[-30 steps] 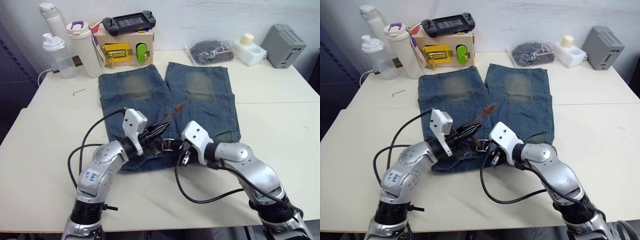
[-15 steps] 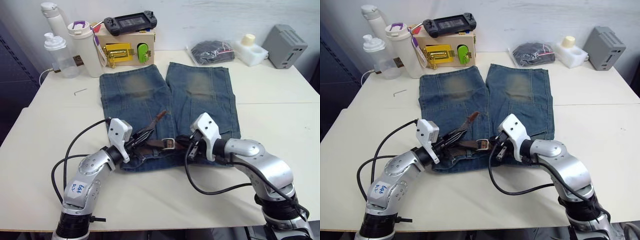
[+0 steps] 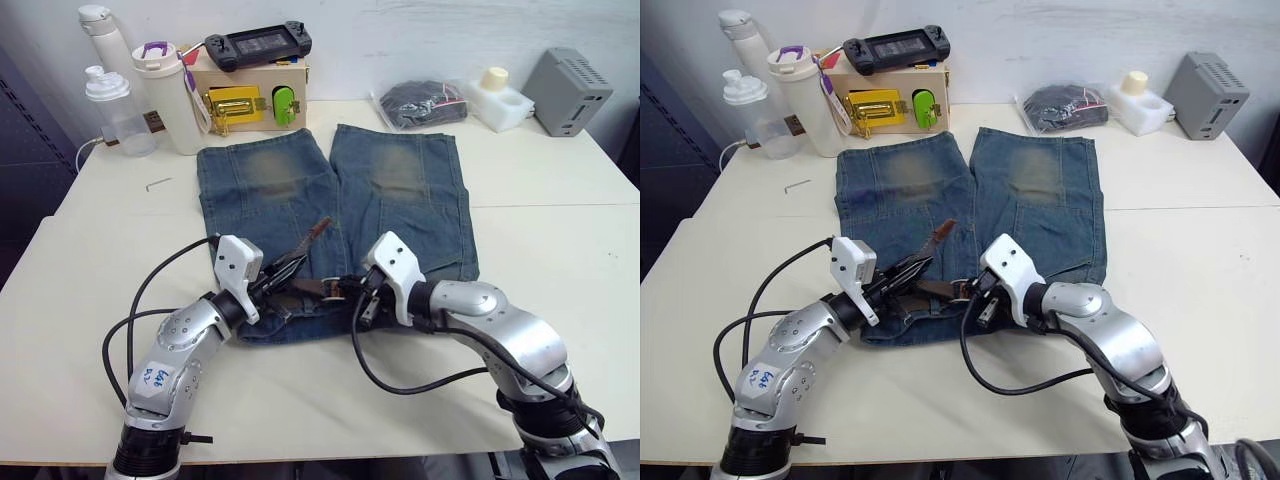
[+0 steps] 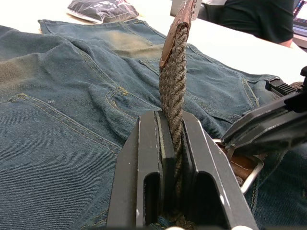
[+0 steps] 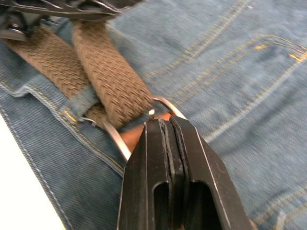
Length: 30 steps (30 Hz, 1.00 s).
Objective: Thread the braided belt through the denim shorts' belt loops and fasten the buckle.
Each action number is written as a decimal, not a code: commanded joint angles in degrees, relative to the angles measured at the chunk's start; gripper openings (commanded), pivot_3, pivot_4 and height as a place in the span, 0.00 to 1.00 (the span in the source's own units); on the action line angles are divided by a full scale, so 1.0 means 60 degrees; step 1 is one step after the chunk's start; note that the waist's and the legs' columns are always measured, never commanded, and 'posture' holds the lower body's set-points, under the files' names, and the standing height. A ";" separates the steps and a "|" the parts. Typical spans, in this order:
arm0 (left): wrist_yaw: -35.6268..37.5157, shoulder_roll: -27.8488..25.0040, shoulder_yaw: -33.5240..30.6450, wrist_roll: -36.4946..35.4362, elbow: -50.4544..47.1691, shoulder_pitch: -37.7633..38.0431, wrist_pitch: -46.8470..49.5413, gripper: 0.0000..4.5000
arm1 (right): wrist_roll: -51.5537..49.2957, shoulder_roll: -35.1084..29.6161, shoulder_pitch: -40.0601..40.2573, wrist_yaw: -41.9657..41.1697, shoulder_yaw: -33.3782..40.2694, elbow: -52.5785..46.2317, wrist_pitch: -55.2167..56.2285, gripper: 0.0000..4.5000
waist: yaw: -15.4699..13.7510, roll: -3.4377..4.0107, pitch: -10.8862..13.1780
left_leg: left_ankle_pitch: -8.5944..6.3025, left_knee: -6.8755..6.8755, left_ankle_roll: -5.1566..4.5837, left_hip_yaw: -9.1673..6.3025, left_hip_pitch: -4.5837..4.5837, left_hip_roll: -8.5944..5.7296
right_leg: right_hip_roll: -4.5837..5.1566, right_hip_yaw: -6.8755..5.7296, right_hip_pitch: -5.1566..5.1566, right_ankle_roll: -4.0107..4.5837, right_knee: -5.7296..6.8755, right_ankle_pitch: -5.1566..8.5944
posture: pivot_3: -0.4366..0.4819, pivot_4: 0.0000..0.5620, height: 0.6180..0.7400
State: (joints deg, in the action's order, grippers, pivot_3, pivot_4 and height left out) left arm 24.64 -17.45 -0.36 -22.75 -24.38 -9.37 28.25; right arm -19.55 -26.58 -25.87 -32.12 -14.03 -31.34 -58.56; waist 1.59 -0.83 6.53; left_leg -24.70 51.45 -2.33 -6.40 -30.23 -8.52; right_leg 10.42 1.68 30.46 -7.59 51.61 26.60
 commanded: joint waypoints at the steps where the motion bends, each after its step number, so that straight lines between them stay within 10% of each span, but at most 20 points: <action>1: -0.0059 0.0020 -0.0045 0.0003 -0.0379 -0.0116 -0.0236 0.00 | 0.0082 0.0048 -0.0210 0.0105 -0.0346 -0.0191 0.0081 0.01 | 0.0004 0.0000 0.0000 | 0.0000 0.0000 0.0000 0.0002 0.0000 0.0000 | 0.0000 0.0000 0.0001 0.0000 0.0000 0.0000 | 0.48 0.27 0.22; 30: 0.0506 -0.0338 0.0337 0.0568 -0.0418 -0.0061 -0.1023 0.00 | -0.0327 -0.0514 -0.1283 -0.1910 -0.0749 0.1936 0.0686 0.01 | 0.0013 0.0000 0.0000 | 0.0000 -0.0008 0.0000 0.0005 0.0003 0.0001 | 0.0000 -0.0001 0.0001 0.0000 -0.0005 0.0000 | 0.48 0.27 0.22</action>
State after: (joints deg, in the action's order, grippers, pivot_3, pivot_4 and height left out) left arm 27.60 -19.08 1.67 -19.66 -24.38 -9.49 23.58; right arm -21.78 -29.11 -33.26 -42.53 -17.38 -19.85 -55.17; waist 1.67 -0.83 6.54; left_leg -24.70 51.40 -2.33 -6.37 -30.21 -8.51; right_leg 10.43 1.67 30.47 -7.60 51.58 26.60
